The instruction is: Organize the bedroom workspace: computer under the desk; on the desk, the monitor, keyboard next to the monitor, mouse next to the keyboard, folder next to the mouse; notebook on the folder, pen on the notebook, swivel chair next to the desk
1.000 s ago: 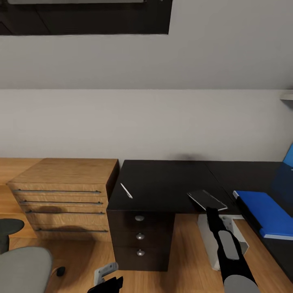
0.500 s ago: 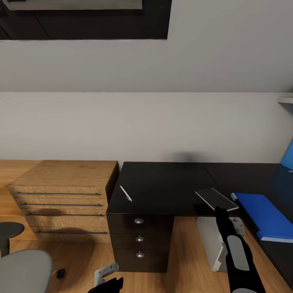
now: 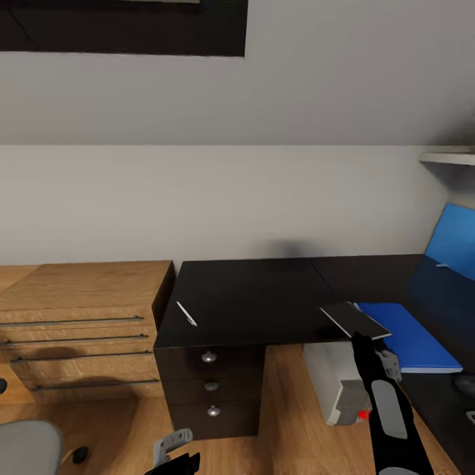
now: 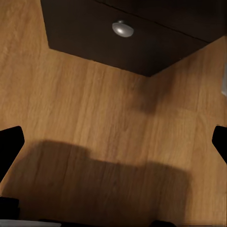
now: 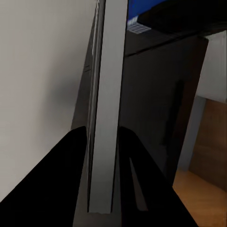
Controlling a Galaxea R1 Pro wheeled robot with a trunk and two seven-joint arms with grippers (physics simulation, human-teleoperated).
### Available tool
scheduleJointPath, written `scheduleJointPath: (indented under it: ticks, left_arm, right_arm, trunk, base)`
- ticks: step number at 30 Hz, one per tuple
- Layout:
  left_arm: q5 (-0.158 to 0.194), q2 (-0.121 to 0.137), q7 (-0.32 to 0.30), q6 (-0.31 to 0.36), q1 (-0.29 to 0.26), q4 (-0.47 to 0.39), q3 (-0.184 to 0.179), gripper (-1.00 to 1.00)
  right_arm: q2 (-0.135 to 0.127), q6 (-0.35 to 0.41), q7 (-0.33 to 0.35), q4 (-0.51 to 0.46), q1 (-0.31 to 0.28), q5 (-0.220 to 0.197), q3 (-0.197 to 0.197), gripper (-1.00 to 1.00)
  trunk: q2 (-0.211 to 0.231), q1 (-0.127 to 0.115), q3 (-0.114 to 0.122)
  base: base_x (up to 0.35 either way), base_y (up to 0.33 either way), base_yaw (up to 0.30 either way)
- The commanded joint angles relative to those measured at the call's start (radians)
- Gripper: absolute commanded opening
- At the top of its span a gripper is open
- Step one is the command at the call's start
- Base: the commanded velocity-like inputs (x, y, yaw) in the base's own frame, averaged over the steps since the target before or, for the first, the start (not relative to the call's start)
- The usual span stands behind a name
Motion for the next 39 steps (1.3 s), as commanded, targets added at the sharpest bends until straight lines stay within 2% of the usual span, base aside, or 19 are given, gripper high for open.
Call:
scheduleJointPath:
  ticks: [1,5,7,10,15,19,29,39]
  left_arm:
    - [0.011,0.0,0.009,0.002,0.0,0.0,-0.001,1.0]
    - [0.011,0.0,0.009,0.002,0.0,0.002,-0.002,1.0]
    - [0.01,0.0,0.009,0.002,0.0,0.002,-0.002,1.0]
    - [0.01,0.0,0.009,-0.006,0.0,0.002,-0.003,1.0]
    - [0.011,-0.001,0.007,-0.092,0.0,0.008,-0.004,1.0]
    - [0.011,-0.001,0.006,-0.114,0.0,0.018,-0.004,1.0]
    - [0.006,-0.001,0.005,-0.123,0.0,0.024,-0.004,1.0]
    - [0.005,-0.001,0.005,-0.123,0.0,0.024,-0.004,1.0]
  right_arm:
    - [0.001,0.007,-0.001,-0.015,0.0,-0.008,-0.004,-1.0]
    - [0.0,0.007,-0.001,-0.037,0.0,-0.007,-0.008,-1.0]
    - [0.0,0.007,0.0,-0.045,0.0,-0.007,-0.036,-1.0]
    - [0.0,0.007,0.0,-0.046,0.0,-0.007,-0.046,-1.0]
    - [0.0,0.007,-0.001,-0.046,0.0,-0.006,-0.05,-1.0]
    - [0.0,0.007,-0.002,-0.047,0.0,-0.006,-0.05,-1.0]
    - [0.0,0.007,-0.001,-0.046,0.0,-0.006,-0.05,-1.0]
    - [0.001,0.007,0.0,-0.047,0.0,-0.005,-0.048,-1.0]
  trunk:
    - [-0.001,0.0,-0.002]
    - [-0.001,0.0,-0.007]
    - [-0.001,0.0,-0.009]
    - [-0.001,0.0,-0.012]
    - [-0.001,0.0,-0.018]
    - [-0.001,0.0,-0.022]
    - [-0.001,0.0,-0.024]
    - [-0.001,0.0,-0.024]
  base:
    - [0.0,0.0,-0.199]
    - [0.0,0.0,-0.199]
    - [0.0,0.0,-0.2]
    - [0.0,-0.032,-0.2]
    - [0.038,-0.225,-0.198]
    - [0.103,-0.274,-0.171]
    - [0.083,-0.123,-0.034]
    - [0.079,0.052,0.0]
